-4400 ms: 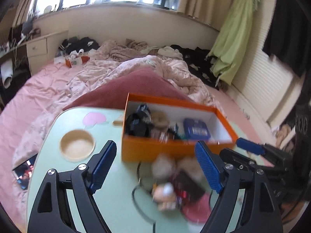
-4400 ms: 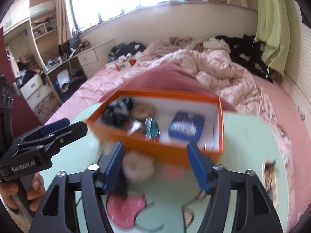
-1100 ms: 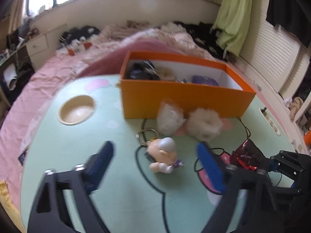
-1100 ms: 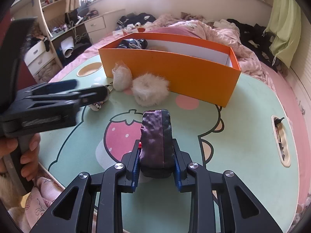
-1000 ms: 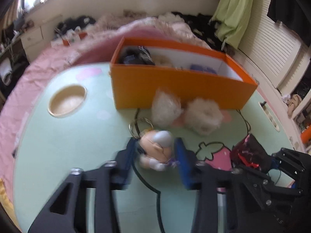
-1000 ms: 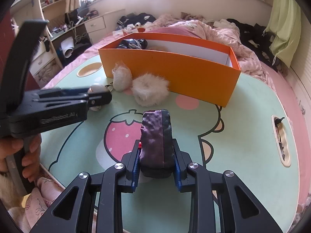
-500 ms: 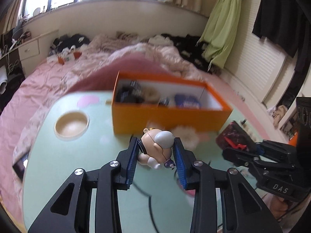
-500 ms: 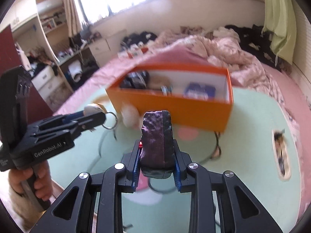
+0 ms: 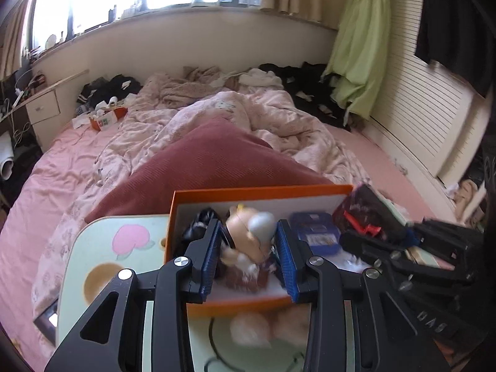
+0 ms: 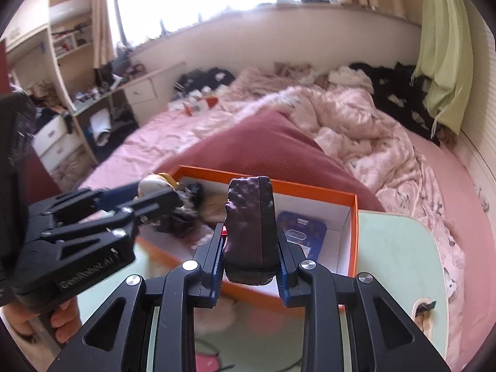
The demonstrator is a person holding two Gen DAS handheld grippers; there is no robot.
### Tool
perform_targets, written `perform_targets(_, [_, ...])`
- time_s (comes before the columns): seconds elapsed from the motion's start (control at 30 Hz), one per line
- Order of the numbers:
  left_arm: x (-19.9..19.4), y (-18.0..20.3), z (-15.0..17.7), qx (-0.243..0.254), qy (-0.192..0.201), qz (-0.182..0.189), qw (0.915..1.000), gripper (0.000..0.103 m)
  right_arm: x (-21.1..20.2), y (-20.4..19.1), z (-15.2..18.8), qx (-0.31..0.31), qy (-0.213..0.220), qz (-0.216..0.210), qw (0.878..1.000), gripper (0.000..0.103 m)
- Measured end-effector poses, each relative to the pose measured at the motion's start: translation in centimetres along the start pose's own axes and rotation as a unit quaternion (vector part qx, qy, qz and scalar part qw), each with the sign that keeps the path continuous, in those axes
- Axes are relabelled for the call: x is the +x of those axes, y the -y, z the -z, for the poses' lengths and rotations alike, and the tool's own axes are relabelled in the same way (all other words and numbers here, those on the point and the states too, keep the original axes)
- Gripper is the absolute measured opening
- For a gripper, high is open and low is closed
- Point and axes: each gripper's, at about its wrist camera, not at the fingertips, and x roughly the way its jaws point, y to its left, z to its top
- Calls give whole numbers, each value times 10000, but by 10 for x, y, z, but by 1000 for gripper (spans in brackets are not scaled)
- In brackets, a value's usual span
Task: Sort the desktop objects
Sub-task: 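Drop the pouch into the box with right gripper while left drops the figure in, then reach the right gripper to the white fur ball and grasp it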
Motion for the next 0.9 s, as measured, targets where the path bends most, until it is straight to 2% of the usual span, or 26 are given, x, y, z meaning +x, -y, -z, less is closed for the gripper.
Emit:
perform_targets(0.03, [6,-2,0,-30,-47,-8,10000,53,6,3,1,46,-61,24,10000,27])
perform_targets(0.1, [15,-5,2,-135,-187,-88,9997,70,17,7,4,170,-168,91,9997,30])
perform_targets(0.13, [16,-7,5,-195,-170,-151,9996,70,19,9,6,229,-192,120,9995,34])
perform_targets(0.2, [14,-12,11,-293,-93,-214,9993,74,18,14,9,383,-203,200,9989,56])
perform_targets(0.23, [13,-13,14,-340,-79,-219,9992,80,15,15,10,429,-166,170,9988,59])
perform_targets(0.43, [-11,-21,24,-593,67,165,9981,81,-9,9,14,349,41,158,9993,69])
perform_targets(0.5, [-24,-19,29,-564,155,173,9981,81,-19,5,18,319,79,108,9994,72])
perform_targets(0.67, [-52,-10,53,-386,28,35,9992,81,-37,-5,42,253,5,128,9996,84])
perform_targets(0.8, [-63,-5,85,-174,-215,-192,9994,81,-41,-16,75,191,-356,-14,9992,84])
perform_targets(0.9, [-63,-5,108,-133,-395,-377,9984,81,-38,-24,95,73,-613,89,9981,84])
